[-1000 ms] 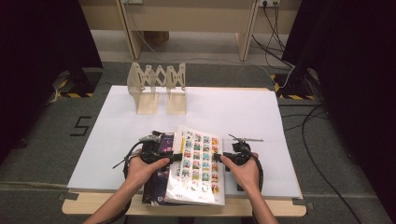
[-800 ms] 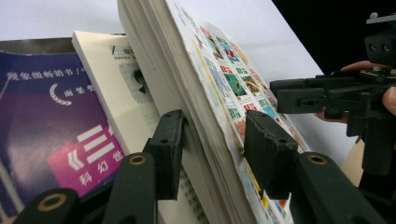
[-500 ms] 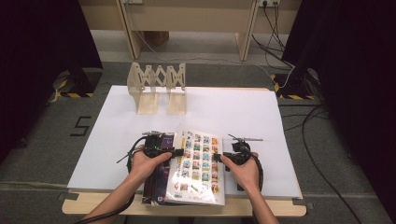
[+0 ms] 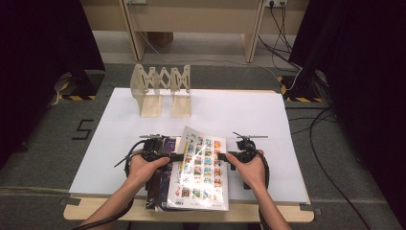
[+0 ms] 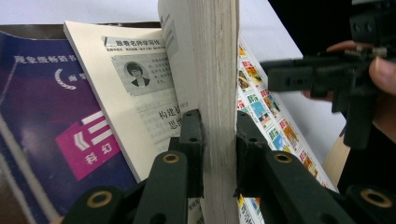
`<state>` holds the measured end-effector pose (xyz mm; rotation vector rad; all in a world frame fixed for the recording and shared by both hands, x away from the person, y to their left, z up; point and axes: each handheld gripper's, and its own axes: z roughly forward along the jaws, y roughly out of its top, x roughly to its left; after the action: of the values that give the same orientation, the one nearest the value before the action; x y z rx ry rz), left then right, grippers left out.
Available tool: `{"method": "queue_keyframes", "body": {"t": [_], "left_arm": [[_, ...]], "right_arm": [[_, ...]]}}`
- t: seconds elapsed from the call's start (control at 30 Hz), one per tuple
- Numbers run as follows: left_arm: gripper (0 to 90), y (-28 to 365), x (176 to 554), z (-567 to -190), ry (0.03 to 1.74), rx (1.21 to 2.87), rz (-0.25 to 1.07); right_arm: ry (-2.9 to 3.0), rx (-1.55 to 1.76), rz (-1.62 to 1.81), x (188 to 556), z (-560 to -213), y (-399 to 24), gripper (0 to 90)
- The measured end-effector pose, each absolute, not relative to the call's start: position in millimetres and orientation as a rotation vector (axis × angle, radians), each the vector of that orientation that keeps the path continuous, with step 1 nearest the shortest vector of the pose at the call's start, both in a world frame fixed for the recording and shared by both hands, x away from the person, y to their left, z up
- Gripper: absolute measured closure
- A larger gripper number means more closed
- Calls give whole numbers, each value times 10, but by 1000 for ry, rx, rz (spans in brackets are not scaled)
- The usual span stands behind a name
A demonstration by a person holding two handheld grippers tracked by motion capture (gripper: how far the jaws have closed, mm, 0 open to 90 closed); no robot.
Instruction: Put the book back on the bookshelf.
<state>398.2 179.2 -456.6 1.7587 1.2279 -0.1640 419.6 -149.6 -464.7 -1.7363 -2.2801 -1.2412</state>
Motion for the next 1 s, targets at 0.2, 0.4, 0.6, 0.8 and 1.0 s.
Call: {"method": "queue_keyframes", "body": {"t": [0.2,0.4,0.6,0.8,1.0], "left_arm": [[760,1845,3982,-4594,1226,1752,-175],[759,1879,3981,-4609,1236,1747,-183],[757,1895,3987,-4612,1226,1752,-180],[757,1902,3989,-4604,1219,1749,-179],[759,1937,4020,-4600,1230,1741,-166]], "right_arm": [[-2261,-1733,-1237,4388,-4607,-1466,449],[-2234,-1728,-1207,4517,-4643,-1444,449],[-2222,-1717,-1187,4594,-4694,-1395,438],[-2201,-1731,-1169,4675,-4696,-1380,421],[-2172,-1734,-1164,4716,-4715,-1367,410]]}}
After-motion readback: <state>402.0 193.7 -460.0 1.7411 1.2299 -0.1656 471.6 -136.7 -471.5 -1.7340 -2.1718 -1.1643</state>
